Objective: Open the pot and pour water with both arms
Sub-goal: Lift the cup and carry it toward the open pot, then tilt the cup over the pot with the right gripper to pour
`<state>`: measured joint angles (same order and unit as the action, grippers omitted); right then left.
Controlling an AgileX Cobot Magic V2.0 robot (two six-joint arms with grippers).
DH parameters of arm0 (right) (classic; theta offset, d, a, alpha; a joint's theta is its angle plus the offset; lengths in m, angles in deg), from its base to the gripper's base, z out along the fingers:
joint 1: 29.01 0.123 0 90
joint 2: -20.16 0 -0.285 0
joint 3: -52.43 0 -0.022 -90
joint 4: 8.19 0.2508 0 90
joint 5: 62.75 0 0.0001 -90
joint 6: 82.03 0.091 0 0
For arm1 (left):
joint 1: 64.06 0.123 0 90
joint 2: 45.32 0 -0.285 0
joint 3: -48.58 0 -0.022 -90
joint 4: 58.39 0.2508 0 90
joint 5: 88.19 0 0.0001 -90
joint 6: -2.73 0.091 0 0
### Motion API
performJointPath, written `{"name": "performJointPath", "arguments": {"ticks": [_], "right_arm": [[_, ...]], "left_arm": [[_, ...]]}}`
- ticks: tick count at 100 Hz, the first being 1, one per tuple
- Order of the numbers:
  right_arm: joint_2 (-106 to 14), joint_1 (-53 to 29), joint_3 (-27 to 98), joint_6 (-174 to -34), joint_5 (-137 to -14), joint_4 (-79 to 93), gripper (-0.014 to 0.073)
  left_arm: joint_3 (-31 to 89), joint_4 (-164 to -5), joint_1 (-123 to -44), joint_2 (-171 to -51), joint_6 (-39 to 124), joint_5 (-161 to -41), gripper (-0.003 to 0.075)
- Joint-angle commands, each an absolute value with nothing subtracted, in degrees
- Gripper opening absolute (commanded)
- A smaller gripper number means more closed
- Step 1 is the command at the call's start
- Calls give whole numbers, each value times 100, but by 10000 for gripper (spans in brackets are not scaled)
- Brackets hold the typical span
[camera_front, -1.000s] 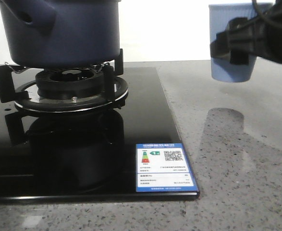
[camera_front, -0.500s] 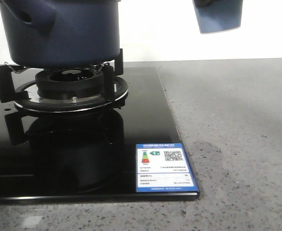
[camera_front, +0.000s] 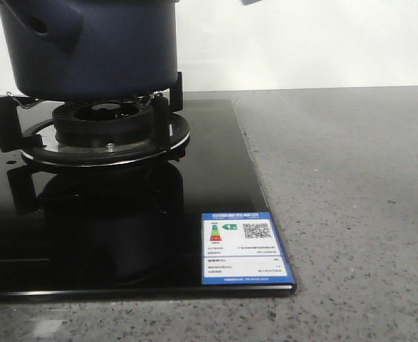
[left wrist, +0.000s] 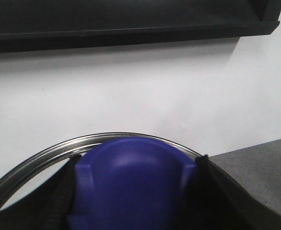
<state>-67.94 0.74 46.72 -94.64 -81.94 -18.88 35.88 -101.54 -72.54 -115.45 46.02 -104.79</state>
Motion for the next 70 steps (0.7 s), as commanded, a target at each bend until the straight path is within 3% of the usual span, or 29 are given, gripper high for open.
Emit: {"name": "performJointPath", "arguments": {"ticks": [1,42,70], "right_arm": [[-6774,188,5153,-9514,-7927,-2297,374],[-7651,869,6425,-9514,-9270,-4227,374],[-7883,1120,6516,-9514,-9349,-5521,374]], "left_arm": [[3816,-10279,-7245,-11389,4611,-9965,359],[3816,-10279,-7245,-11389,4611,-9965,359],[3816,-10279,-7245,-11389,4611,-9965,359]]}}
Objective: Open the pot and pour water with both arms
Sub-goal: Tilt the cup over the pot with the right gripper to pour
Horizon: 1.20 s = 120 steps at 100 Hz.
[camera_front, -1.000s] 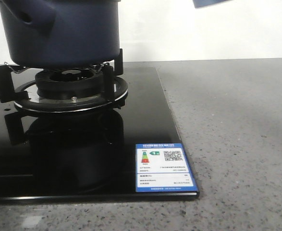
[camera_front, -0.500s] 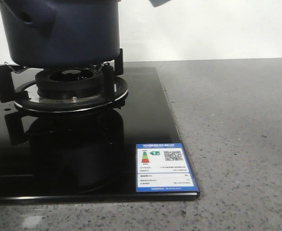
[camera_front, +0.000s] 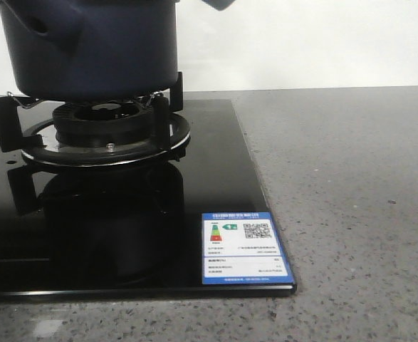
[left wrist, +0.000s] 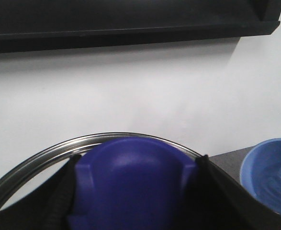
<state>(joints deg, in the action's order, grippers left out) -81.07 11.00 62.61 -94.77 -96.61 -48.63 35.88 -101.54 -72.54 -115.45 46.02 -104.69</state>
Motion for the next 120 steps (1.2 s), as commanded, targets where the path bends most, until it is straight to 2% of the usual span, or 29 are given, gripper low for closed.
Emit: {"name": "performJointPath", "arguments": {"ticks": [1,73,120], "right_arm": [[-7894,1120,6516,-9514,-9349,-5565,374],[-8023,1120,6516,-9514,-8878,-8226,374],[-8023,1120,6516,-9514,-8855,-9071,374]], "left_arm": [[3816,-10279,-7245,-11389,4611,-9965,359],[3816,-10279,-7245,-11389,4611,-9976,359],[3816,-10279,-7245,-11389,4611,-9985,359]]}}
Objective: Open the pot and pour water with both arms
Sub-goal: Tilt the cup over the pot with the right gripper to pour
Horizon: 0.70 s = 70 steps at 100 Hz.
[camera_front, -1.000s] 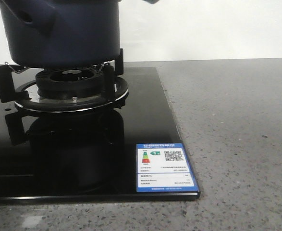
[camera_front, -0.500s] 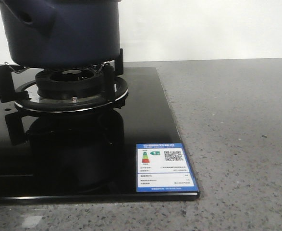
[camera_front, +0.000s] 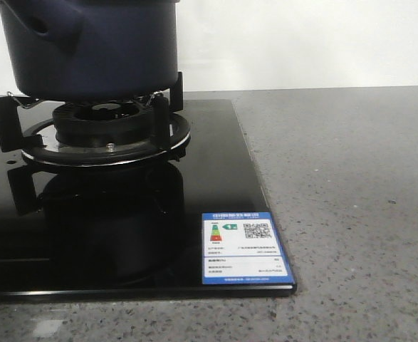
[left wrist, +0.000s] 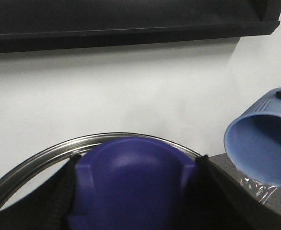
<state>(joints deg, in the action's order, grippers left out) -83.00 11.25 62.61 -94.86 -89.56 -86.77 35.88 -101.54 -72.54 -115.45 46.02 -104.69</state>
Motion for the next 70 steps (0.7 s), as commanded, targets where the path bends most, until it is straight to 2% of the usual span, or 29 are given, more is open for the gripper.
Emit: {"name": "performJointPath", "arguments": {"ticks": [1,70], "right_arm": [[-8023,1120,6516,-9514,-8855,-9069,374],[-8023,1120,6516,-9514,-8730,-9673,374]], "left_arm": [[3816,-10279,-7245,-11389,4611,-9985,359],[3816,-10279,-7245,-11389,4611,-9998,359]]}}
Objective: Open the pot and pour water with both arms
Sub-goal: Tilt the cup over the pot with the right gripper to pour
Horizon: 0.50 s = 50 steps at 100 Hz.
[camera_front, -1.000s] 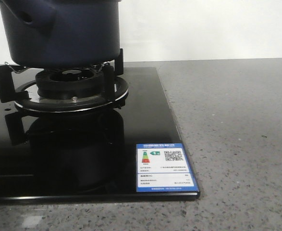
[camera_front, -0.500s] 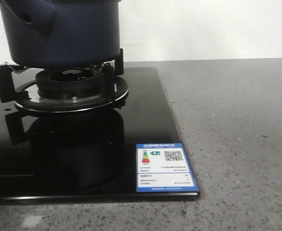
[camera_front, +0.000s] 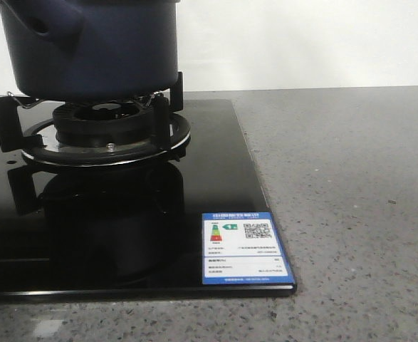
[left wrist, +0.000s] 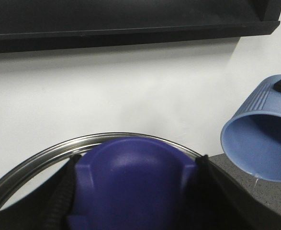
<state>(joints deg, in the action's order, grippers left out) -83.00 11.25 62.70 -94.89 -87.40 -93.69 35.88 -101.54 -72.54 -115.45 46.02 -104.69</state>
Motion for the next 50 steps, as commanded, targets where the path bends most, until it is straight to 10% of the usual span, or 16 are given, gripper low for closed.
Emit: {"name": "performJointPath", "arguments": {"ticks": [1,50], "right_arm": [[-8023,1120,6516,-9514,-8730,-9673,374],[-8023,1120,6516,-9319,-8730,-9579,374]], "left_arm": [[3816,-10279,-7245,-11389,4611,-9998,359],[3816,-10279,-7245,-11389,4611,-9998,359]]}}
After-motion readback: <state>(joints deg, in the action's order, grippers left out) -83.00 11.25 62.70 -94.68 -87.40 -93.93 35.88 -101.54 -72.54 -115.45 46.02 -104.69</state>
